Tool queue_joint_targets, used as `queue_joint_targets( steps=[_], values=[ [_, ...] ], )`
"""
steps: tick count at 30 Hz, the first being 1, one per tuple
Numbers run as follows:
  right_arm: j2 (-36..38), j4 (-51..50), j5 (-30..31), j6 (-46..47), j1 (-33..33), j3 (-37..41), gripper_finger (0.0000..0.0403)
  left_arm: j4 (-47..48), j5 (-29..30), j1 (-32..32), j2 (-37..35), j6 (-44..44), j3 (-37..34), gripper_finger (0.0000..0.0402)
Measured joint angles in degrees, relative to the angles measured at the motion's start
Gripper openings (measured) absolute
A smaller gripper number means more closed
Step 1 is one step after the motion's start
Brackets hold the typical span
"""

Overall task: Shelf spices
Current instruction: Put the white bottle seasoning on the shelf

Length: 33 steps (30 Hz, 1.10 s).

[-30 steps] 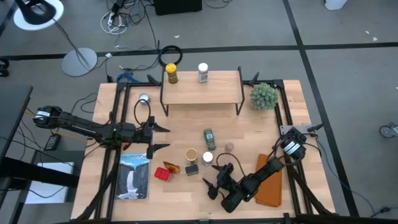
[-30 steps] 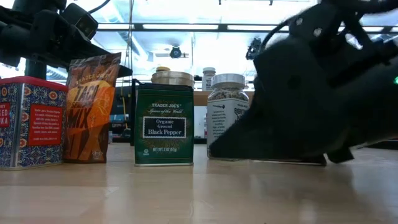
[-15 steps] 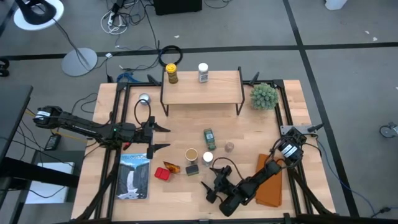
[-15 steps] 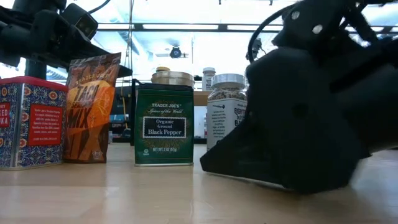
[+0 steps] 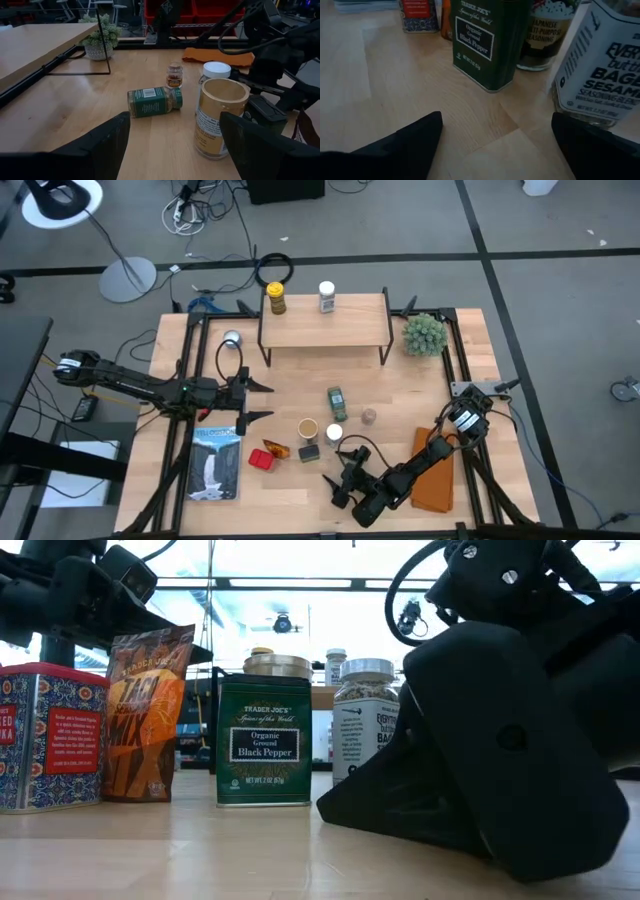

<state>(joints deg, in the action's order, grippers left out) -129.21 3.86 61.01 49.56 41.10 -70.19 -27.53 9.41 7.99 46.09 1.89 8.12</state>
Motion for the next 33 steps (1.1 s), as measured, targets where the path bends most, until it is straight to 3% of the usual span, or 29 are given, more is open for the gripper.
queue_joint_targets(
  steps=[5,9,19,33],
  values=[
    [0.0,-1.1,0.25,1.13,0.04,-0.02,0.0376,0.0,0.02,-0.02,0.0,0.06,0.0,0.0312],
    [0.36,-2.68,-0.75,7.2,0.0,0.07,0.0375,0.0,0.01,-0.01,0.0,0.03,0.0,0.0312],
    [2.6,-21.38,1.38,26.41,0.8,0.22,0.0373,0.0,0.02,-0.01,0.0,-0.06,0.0,0.0312],
    [2.75,-21.86,0.9,24.75,-5.03,0.19,0.0373,-0.01,0.02,0.0,0.0,-0.11,0.0,0.0312]
  ],
)
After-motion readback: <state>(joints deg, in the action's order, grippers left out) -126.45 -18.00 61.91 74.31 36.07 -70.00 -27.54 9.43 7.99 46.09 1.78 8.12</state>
